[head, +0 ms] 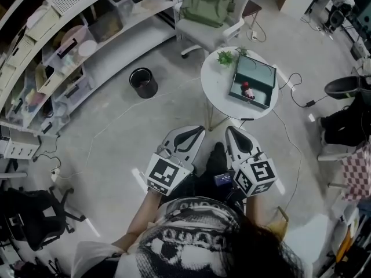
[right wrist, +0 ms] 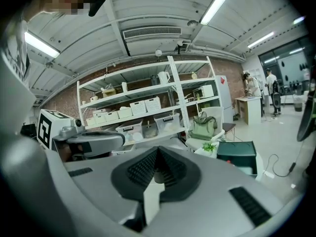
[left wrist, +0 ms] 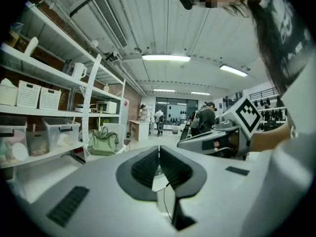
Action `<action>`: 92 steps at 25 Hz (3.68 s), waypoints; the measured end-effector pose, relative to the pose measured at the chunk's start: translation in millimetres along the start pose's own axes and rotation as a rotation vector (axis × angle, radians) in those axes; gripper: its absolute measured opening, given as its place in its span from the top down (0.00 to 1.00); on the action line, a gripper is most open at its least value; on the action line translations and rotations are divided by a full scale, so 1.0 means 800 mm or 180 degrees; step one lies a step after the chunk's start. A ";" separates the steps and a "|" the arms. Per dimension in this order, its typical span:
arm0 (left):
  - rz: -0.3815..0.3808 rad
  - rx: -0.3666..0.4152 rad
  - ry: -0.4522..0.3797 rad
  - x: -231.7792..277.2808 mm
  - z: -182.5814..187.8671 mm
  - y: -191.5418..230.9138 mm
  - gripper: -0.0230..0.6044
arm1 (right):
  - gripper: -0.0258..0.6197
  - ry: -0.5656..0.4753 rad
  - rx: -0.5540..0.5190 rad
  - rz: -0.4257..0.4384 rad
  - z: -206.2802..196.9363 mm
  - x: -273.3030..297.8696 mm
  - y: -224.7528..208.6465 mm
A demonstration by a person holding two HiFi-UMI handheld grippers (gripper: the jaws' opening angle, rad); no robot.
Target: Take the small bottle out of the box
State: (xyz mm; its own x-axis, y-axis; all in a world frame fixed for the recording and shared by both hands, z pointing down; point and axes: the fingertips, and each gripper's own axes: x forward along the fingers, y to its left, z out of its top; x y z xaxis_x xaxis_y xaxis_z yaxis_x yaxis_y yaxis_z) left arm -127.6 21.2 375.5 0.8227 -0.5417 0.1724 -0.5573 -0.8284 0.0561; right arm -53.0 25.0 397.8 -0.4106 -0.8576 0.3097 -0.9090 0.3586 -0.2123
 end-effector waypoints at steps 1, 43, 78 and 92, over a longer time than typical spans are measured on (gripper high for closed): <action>-0.0001 -0.0004 0.0004 0.003 0.000 0.003 0.94 | 0.96 0.0004 0.0003 -0.0006 0.001 0.003 -0.003; -0.0482 0.0238 0.0540 0.345 0.019 0.094 0.94 | 0.96 0.0845 0.0405 -0.0586 -0.067 0.154 -0.388; -0.1295 0.0369 0.0766 0.413 -0.012 0.163 0.94 | 0.60 0.3074 -0.0106 -0.0184 -0.261 0.251 -0.451; -0.1251 0.0406 0.0930 0.410 -0.024 0.190 0.94 | 0.58 0.3364 -0.0368 -0.0285 -0.285 0.261 -0.467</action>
State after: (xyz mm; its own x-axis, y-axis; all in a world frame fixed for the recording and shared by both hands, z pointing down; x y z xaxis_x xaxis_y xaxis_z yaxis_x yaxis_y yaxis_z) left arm 55.8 -279.7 459.3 0.8915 -0.1380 0.4315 -0.1786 -0.9824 0.0547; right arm 184.5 -204.2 753.3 -0.1447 -0.1475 0.9784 -0.9173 0.3906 -0.0768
